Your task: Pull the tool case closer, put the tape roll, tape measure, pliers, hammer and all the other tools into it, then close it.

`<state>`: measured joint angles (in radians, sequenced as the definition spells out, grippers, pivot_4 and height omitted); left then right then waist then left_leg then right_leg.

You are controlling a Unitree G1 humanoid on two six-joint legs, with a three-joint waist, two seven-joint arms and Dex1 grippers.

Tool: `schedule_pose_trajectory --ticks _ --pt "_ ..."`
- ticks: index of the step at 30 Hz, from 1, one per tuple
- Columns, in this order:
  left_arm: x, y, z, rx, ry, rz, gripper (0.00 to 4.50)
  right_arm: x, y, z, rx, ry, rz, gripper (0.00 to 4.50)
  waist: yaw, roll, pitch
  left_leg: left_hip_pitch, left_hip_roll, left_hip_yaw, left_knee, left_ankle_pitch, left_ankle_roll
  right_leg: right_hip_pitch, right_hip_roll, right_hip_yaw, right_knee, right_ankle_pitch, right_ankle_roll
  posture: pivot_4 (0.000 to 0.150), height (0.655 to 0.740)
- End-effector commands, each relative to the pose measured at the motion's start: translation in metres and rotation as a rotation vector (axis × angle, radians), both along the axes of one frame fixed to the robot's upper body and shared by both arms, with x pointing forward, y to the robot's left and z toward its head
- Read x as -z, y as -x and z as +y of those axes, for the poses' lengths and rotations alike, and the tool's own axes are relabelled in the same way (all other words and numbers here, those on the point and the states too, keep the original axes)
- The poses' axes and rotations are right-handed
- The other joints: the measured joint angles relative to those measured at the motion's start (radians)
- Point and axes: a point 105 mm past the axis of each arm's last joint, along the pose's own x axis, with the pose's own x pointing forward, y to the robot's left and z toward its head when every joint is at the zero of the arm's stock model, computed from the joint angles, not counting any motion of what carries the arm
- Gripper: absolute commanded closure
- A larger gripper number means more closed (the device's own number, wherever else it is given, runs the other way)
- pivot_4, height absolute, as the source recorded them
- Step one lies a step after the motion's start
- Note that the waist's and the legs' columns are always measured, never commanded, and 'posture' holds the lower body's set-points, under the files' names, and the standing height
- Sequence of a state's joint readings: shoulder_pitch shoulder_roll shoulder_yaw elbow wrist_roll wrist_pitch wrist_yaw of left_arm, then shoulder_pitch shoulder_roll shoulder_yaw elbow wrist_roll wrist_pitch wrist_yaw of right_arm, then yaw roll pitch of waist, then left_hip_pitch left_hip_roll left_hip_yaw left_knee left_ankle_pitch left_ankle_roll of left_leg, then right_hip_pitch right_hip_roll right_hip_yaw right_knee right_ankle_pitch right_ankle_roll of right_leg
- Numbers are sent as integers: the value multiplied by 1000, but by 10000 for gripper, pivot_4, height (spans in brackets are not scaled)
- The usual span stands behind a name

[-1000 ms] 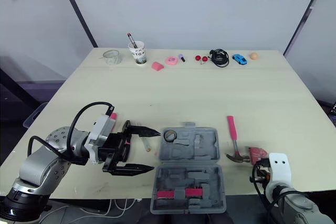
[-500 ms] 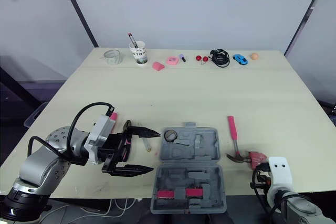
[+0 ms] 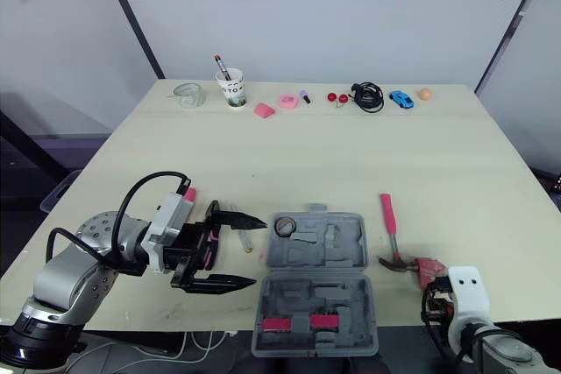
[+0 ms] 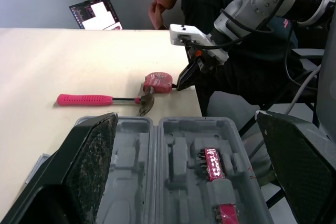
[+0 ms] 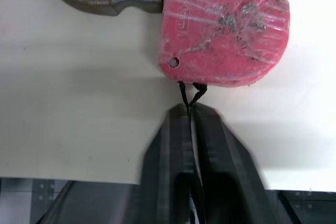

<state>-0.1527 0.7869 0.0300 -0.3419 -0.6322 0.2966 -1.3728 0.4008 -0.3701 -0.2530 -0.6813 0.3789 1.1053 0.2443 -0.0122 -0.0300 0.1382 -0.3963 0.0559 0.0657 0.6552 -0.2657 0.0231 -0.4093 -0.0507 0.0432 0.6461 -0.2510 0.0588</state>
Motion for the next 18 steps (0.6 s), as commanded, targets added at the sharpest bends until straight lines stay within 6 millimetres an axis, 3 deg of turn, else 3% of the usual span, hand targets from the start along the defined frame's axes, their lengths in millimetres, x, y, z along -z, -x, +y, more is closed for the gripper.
schedule_pose_trajectory --ticks 1,3,4,5,7,10,18 --pt "-6 2 1 21 1 -27 0 -9 6 -5 -31 18 -10 24687 1 0 0 0 0 0 0 0 0 0 0 0 0 0 0 1500 7400" --pt "-6 1 2 21 -1 -28 0 -13 7 -9 -44 31 -12 14356 1 0 0 0 0 0 0 0 0 0 0 0 0 0 0 1500 7400" --pt "-6 1 2 22 -2 -29 0 -16 8 -11 -58 41 -13 12290 0 0 0 0 0 0 0 0 0 0 0 0 0 0 0 1500 7400" --pt "-6 0 2 22 -2 -29 0 -19 9 -11 -81 45 -12 6396 0 1 0 0 0 0 0 0 0 0 0 0 0 0 0 1500 7400" --pt "-6 0 2 25 -2 -30 0 -27 12 -11 -137 43 -11 323 0 1 0 0 0 1 1 0 0 0 0 1 0 0 0 1500 7400" --pt "-7 1 2 29 -3 -31 0 -37 13 -13 -226 62 -25 323 0 0 0 0 0 0 2 0 0 0 0 0 0 0 0 1500 7400" --pt "-6 2 2 36 -4 -35 0 -73 -15 -13 -565 100 -196 323 0 1 1 -1 0 -4 7 0 0 4 2 0 0 -1 -2 1500 7400"
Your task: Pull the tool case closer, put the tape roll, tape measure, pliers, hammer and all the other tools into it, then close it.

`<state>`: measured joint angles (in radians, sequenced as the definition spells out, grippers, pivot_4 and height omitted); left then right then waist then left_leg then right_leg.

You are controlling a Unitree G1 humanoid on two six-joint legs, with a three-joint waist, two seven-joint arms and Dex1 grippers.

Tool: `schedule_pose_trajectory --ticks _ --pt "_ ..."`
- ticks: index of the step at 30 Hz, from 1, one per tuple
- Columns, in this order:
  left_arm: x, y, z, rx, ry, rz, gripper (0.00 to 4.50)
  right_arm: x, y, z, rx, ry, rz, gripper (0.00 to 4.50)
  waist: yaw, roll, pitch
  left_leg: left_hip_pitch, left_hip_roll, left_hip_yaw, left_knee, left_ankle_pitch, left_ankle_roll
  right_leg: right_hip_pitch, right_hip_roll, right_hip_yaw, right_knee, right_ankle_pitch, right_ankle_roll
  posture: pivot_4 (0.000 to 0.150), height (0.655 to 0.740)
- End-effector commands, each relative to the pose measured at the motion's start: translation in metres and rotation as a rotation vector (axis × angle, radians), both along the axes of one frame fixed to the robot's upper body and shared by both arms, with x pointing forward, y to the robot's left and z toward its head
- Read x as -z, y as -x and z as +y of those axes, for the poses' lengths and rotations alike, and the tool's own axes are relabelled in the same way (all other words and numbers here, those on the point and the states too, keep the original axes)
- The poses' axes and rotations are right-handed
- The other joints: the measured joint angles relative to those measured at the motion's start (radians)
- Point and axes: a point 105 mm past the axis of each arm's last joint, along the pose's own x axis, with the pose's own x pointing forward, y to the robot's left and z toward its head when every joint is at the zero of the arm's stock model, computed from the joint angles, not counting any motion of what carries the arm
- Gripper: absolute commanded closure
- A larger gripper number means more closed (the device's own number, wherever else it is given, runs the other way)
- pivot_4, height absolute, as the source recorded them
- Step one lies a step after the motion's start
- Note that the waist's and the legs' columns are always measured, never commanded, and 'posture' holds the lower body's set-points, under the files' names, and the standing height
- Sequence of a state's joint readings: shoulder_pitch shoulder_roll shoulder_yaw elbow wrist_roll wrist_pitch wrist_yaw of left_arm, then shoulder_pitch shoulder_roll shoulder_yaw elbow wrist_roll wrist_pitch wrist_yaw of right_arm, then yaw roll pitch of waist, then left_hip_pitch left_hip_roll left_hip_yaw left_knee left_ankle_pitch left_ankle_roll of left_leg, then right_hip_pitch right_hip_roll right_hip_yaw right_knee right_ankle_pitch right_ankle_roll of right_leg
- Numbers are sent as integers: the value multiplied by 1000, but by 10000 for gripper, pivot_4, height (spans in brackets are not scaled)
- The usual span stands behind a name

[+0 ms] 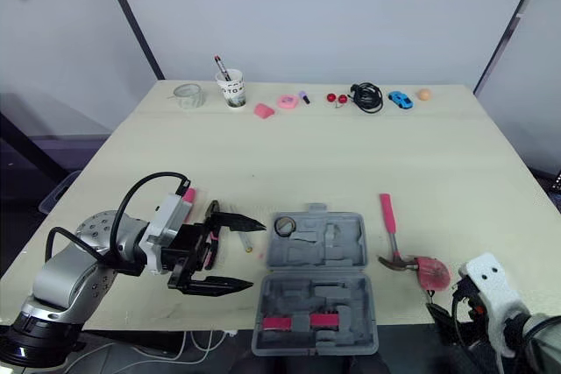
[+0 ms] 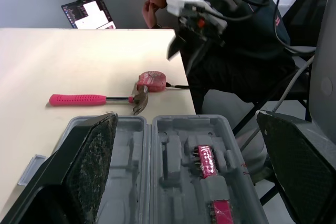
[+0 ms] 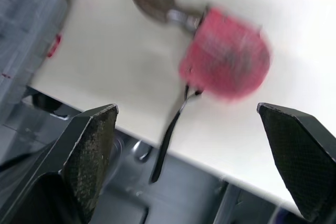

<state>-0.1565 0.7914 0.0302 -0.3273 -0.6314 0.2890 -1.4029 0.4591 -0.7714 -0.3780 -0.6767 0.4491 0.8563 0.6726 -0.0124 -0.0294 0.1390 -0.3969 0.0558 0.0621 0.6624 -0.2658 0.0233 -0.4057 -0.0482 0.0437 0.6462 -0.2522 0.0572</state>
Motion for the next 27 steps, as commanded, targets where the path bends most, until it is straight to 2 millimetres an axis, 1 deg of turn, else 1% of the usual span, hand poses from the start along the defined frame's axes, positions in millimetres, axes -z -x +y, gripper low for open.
schedule_pose_trajectory --ticks 1,3,6,8,10,14,17,21,25,27 --pt "-7 1 0 16 3 -42 0 -20 -16 7 -196 6 -109 323 0 1 0 0 0 0 1 0 0 1 0 0 0 -1 -2 1500 7400" --pt "-7 2 0 16 4 -45 0 -24 -24 8 -340 10 -157 323 0 1 1 0 0 -1 3 0 0 2 1 0 0 -1 -2 1500 7400" --pt "-7 4 -1 12 8 -49 0 -22 -30 4 -556 43 -201 323 3 1 2 -1 0 -2 5 0 0 4 1 0 0 -1 -2 1500 7400" --pt "-7 5 -2 8 12 -50 0 -18 -33 0 -632 52 -198 323 3 1 2 -1 -1 -3 6 0 0 4 1 0 0 -1 -1 1500 7400" --pt "-7 5 -2 6 12 -51 0 -15 -36 -2 -666 57 -193 323 3 1 2 -1 -1 -3 6 0 0 5 1 0 0 -1 -1 1500 7400" --pt "-7 5 -2 -10 16 -61 0 -7 -45 -1 -812 84 -183 323 1 2 3 0 0 -3 6 0 0 5 2 0 0 -1 -1 1500 7400" --pt "-8 6 -2 -21 18 -65 0 -5 -52 -1 -858 84 -183 323 -1 4 4 1 0 -3 6 0 0 6 2 0 0 -1 -2 1500 7400" --pt "-6 8 0 -34 23 -58 0 -3 -61 -3 -865 92 -187 323 6 5 5 1 0 -3 6 0 0 7 2 -1 0 -1 -1 1500 7400" --pt "-10 7 1 -37 50 -51 0 -10 -64 -5 -869 77 -180 323 5 5 5 1 0 -3 7 0 0 7 2 -1 0 -1 -1 1500 7400" --pt "-6 7 2 -32 41 -49 0 -7 -63 -9 -872 92 -163 323 4 6 5 1 0 -3 7 0 0 7 2 -1 1 -1 -1 1500 7400"
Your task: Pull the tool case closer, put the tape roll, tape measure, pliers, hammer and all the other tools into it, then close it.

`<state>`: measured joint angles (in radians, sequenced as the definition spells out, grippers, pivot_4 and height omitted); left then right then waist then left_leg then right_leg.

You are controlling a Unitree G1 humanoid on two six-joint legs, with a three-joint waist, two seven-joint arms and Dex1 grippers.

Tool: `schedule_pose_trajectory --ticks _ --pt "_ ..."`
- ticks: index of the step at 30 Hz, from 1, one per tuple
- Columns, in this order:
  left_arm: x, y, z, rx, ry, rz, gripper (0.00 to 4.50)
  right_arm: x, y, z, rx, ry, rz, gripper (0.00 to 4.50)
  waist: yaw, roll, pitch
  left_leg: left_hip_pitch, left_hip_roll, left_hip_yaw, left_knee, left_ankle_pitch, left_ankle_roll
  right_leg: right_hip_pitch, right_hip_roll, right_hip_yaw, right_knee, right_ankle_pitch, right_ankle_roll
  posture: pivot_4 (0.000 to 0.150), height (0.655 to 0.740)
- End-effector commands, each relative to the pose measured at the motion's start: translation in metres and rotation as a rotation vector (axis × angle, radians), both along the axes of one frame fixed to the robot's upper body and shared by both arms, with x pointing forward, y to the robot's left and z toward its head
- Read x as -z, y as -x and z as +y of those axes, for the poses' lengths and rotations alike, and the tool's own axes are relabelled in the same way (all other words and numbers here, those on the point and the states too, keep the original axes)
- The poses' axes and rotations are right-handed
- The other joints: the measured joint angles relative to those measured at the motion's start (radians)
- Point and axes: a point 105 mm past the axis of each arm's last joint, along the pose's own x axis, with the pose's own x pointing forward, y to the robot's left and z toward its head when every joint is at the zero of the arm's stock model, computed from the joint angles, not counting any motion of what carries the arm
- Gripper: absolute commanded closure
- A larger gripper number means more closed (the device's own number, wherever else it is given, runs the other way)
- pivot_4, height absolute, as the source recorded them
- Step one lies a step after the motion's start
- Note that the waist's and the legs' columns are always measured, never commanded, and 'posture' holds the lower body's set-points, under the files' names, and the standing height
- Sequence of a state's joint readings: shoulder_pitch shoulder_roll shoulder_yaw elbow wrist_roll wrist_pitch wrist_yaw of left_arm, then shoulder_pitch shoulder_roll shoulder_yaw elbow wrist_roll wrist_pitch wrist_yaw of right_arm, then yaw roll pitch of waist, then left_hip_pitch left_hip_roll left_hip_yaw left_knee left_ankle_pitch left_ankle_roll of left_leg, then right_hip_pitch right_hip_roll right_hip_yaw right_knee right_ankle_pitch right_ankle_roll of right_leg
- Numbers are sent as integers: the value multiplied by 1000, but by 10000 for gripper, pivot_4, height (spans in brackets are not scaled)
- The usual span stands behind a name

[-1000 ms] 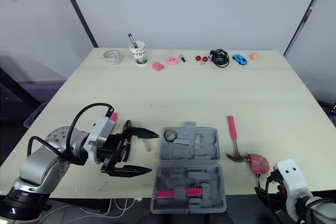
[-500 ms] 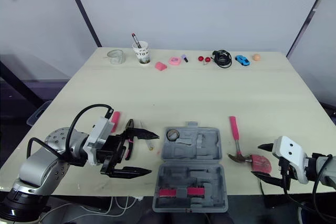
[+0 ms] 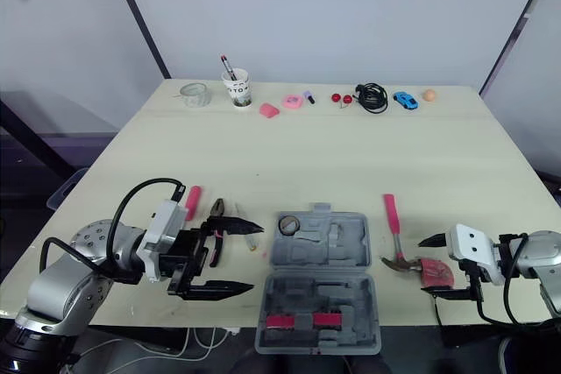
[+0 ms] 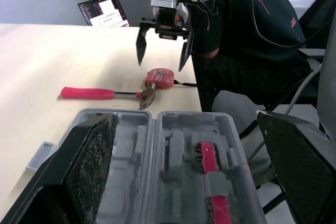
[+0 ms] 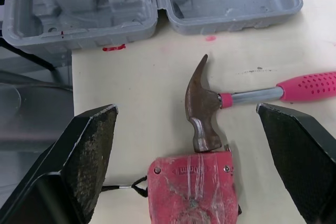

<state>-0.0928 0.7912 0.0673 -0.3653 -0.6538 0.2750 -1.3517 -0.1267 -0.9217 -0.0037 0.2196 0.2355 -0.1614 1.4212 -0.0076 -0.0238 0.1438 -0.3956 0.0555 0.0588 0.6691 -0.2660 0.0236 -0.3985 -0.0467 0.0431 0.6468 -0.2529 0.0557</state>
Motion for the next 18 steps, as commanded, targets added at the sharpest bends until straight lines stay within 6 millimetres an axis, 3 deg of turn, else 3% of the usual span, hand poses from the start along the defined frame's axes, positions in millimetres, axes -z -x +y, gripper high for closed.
schedule_pose_trajectory --ticks 1,8,14,18 --pt "-5 3 0 24 7 -39 0 -5 -1 -7 -13 27 -11 323 0 0 0 0 0 0 0 0 0 0 0 0 0 0 0 1500 7400" --pt "-5 0 0 75 -7 -39 0 -2 -2 -17 11 48 6 323 0 1 0 1 0 0 0 0 0 0 0 0 0 0 0 1500 7400" --pt "-8 3 -4 123 -17 -33 0 14 1 -29 13 114 22 323 -2 1 0 1 0 1 0 0 0 1 0 0 0 0 0 1500 7400" --pt "-5 6 2 108 -42 -27 0 22 -9 -30 37 133 14 323 -9 2 1 1 0 1 0 0 0 0 0 1 0 0 0 1500 7400"
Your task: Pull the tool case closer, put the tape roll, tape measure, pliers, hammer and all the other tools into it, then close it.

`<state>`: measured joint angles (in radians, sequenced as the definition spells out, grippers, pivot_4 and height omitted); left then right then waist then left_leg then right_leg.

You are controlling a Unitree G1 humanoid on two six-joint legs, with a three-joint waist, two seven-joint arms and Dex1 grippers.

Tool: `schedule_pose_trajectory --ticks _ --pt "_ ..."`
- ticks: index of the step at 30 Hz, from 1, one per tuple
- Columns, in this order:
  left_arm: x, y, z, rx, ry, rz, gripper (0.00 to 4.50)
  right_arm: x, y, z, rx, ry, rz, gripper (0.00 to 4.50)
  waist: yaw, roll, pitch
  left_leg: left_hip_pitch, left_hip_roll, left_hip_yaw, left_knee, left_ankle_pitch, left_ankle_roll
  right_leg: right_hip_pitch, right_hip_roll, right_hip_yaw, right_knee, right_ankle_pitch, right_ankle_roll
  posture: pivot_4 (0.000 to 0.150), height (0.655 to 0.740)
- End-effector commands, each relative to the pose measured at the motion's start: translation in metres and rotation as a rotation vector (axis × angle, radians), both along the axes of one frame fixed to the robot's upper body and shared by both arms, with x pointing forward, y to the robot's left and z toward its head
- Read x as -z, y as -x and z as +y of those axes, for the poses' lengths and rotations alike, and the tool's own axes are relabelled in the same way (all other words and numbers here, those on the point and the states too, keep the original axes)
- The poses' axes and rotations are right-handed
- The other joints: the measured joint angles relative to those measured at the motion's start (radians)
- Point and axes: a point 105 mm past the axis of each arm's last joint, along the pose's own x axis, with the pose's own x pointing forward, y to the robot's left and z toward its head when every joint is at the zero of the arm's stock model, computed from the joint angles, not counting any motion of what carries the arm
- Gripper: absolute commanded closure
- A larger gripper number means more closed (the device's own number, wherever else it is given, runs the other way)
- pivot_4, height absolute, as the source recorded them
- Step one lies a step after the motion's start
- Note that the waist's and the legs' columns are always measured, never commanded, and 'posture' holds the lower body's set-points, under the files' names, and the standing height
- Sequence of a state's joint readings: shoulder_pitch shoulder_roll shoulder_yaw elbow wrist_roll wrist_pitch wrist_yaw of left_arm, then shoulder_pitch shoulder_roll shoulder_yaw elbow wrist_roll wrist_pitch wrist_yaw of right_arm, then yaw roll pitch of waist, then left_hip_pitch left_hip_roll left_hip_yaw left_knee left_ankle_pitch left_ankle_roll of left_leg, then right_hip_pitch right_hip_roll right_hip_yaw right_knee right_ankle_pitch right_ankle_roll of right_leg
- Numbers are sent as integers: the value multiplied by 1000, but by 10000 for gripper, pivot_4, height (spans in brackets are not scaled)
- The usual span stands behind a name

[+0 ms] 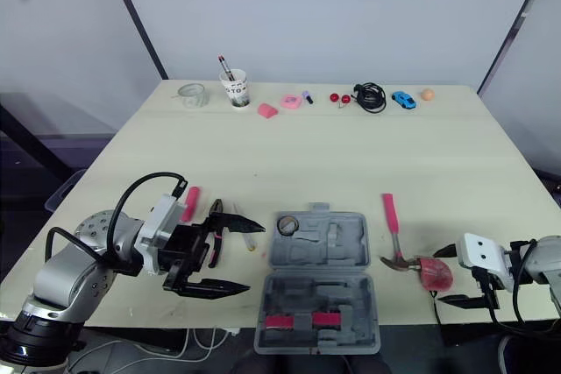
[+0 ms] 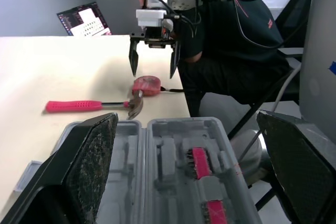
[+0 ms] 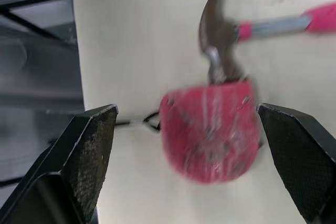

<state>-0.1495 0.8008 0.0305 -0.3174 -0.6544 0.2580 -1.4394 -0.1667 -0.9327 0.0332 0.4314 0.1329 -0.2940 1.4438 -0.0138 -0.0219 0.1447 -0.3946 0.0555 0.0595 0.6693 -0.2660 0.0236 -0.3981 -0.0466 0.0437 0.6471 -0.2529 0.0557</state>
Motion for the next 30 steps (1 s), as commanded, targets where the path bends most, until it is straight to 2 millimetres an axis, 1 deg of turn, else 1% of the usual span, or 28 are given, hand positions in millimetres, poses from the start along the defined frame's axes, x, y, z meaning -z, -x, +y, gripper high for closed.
schedule_pose_trajectory --ticks 1,5,9,18,26,30 --pt "-4 5 5 9 -30 -32 0 -2 -14 -2 8 20 -46 323 -3 1 0 1 0 0 0 0 0 0 0 0 0 0 0 1500 7400" --pt "-5 6 6 -14 -26 -34 0 -1 -21 -7 24 29 -57 323 0 1 1 1 0 1 0 0 0 0 0 1 1 0 0 1500 7400" --pt "-5 9 5 -16 -26 -32 0 7 -15 -11 3 49 -13 323 5 1 1 1 0 1 0 0 0 0 0 1 1 0 0 1500 7400" --pt "-7 10 9 -26 -36 -34 0 11 -24 -7 2 29 -24 323 -2 2 1 2 0 2 0 0 0 0 0 2 1 0 0 1500 7400" --pt "-8 13 10 -30 -43 -31 0 20 -24 0 -28 13 -13 323 0 3 2 2 0 2 0 0 0 0 0 2 1 0 0 1500 7400" --pt "-8 13 10 -31 -46 -32 0 23 -23 -2 -28 23 -13 323 0 3 2 3 0 2 0 0 0 0 0 2 1 0 0 1500 7400"
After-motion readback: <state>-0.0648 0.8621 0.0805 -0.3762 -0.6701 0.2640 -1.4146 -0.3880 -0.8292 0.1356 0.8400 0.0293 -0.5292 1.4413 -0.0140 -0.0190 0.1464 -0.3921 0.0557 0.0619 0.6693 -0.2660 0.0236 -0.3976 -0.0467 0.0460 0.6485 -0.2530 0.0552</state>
